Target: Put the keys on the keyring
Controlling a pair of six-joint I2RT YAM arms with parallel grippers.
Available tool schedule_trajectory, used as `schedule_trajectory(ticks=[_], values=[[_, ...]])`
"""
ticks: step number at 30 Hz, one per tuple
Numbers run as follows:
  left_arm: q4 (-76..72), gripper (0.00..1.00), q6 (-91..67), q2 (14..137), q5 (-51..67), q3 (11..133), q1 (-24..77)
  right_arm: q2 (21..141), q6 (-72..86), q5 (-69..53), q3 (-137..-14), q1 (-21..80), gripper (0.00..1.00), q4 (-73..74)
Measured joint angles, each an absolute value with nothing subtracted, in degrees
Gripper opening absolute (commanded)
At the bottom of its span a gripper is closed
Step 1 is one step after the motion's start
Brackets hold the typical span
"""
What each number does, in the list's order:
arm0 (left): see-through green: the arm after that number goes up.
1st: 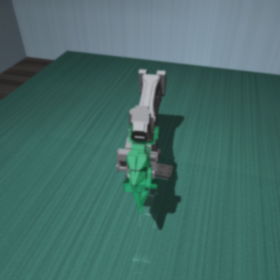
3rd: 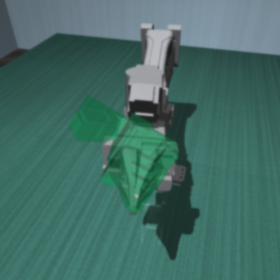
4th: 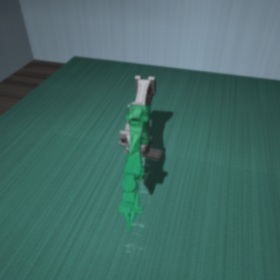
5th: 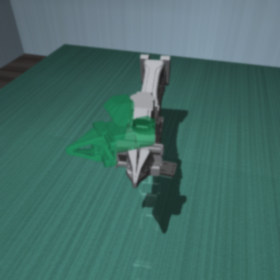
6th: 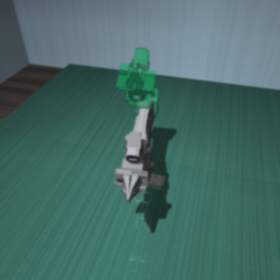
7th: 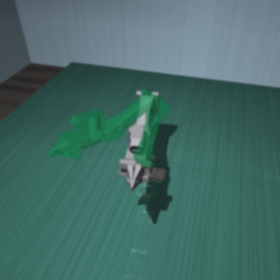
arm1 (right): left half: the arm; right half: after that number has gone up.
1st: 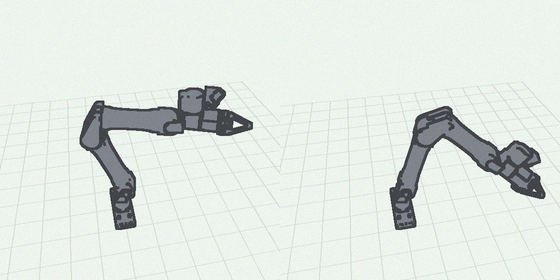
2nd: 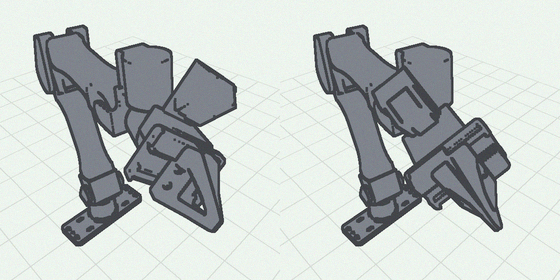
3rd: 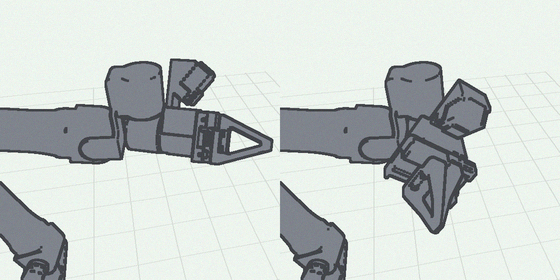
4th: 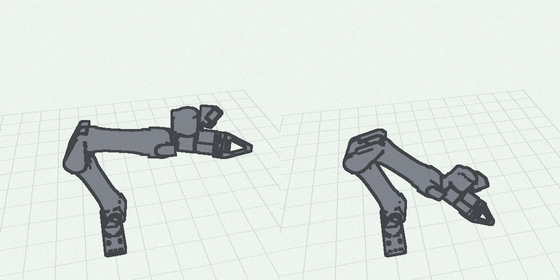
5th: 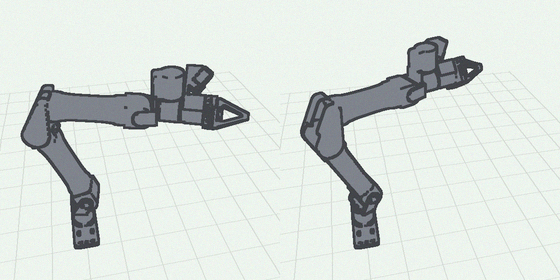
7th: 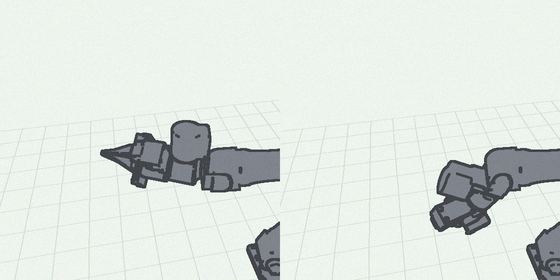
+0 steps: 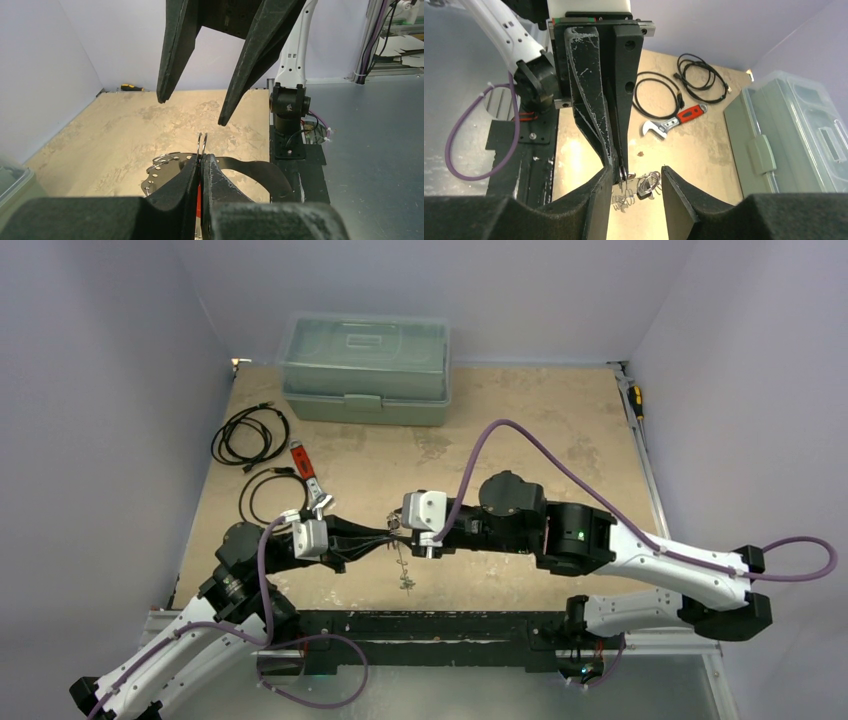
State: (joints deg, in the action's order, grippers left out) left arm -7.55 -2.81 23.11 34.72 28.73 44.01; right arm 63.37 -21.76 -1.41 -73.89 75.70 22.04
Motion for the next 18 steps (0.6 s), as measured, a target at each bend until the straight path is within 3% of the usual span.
schedule_trajectory(ticks=[7,13,18], values=[[-7.4,0.0,-2.81,23.24,34.74,28.77,44.01,67.51,-22.5,-0.97,-79.11,75.7,0.38,30.02],[-6.72,0.0,-2.79,23.29,34.74,28.82,44.01,69.67,-23.05,-0.97,-80.14,75.7,0.28,32.86],[-5.82,0.0,-2.76,23.46,34.74,28.82,43.94,70.46,-23.35,-0.97,-80.23,75.7,0.27,33.41]])
